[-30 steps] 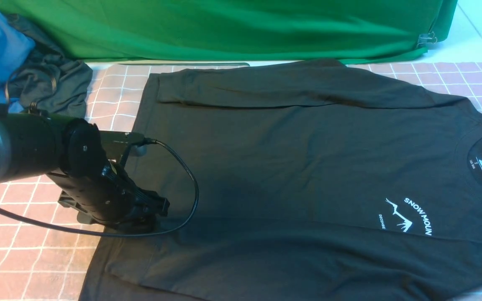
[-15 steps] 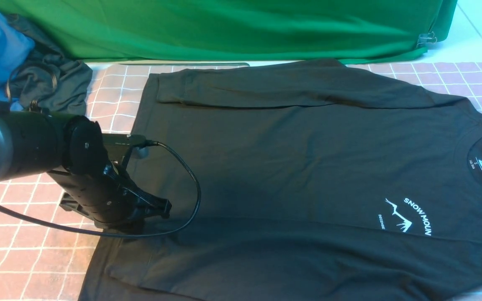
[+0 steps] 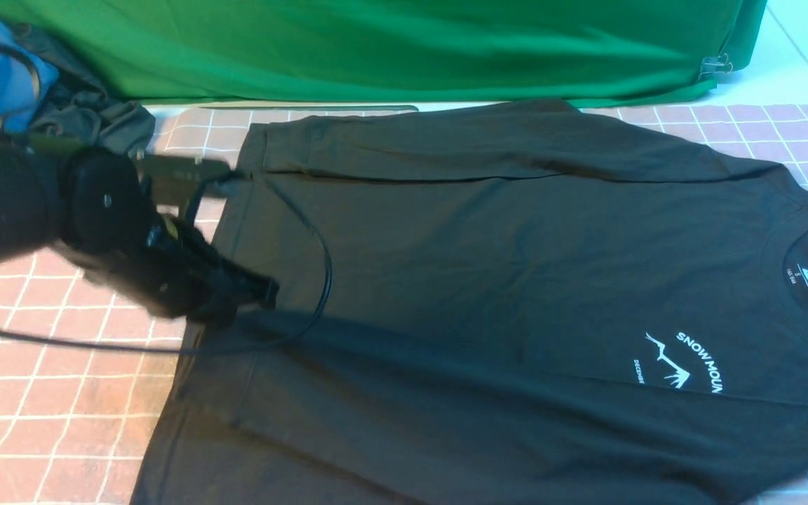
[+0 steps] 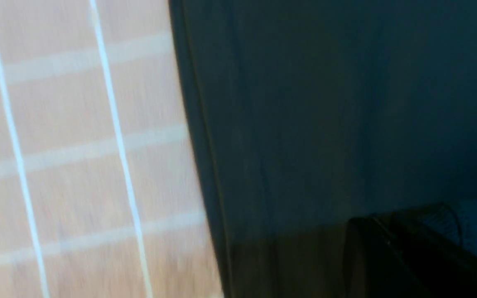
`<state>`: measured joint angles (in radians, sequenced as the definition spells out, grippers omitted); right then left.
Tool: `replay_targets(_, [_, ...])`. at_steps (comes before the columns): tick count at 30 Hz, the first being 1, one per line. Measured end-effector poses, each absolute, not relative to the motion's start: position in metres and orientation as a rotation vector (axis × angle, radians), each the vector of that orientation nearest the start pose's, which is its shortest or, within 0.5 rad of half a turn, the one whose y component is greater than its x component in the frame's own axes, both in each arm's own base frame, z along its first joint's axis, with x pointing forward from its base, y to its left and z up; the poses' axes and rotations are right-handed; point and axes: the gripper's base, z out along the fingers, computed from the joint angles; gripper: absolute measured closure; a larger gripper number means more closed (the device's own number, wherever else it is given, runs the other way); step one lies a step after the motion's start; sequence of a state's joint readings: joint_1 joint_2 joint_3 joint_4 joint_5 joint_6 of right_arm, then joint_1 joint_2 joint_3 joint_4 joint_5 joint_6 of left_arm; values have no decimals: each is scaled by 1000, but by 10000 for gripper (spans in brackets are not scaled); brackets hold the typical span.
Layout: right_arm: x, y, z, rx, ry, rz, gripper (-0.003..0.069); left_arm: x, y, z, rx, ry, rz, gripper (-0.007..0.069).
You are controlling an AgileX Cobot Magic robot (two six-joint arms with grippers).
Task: Fold a long-sleeved shirt over a pink coffee tablecloth.
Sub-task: 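Fold the left side of the black T-shirt inward over its body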
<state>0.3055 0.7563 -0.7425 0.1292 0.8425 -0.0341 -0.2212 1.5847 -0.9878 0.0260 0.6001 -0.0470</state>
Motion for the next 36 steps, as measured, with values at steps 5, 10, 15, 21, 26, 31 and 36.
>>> replay_targets(5, [127,49,324,-341,2308,291,615,329,-72,233,259,2605,-61,580])
replay_targets(10, [128,49,324,-338,2298,291,615,353,-76,236,279,2578,-36,580])
replay_targets(15, [128,49,325,-337,2291,292,610,374,-77,225,336,2592,35,580])
replay_targets(21, [128,49,325,-336,2289,292,606,388,-80,209,358,2564,42,580])
replay_targets(26, [128,49,325,-336,2288,292,602,395,-81,201,404,2529,74,575])
replay_targets(31, [128,49,325,-336,2288,293,589,400,-78,205,447,2473,140,516])
replay_targets(36, [128,49,325,-336,2288,293,589,410,-79,222,374,2413,129,377])
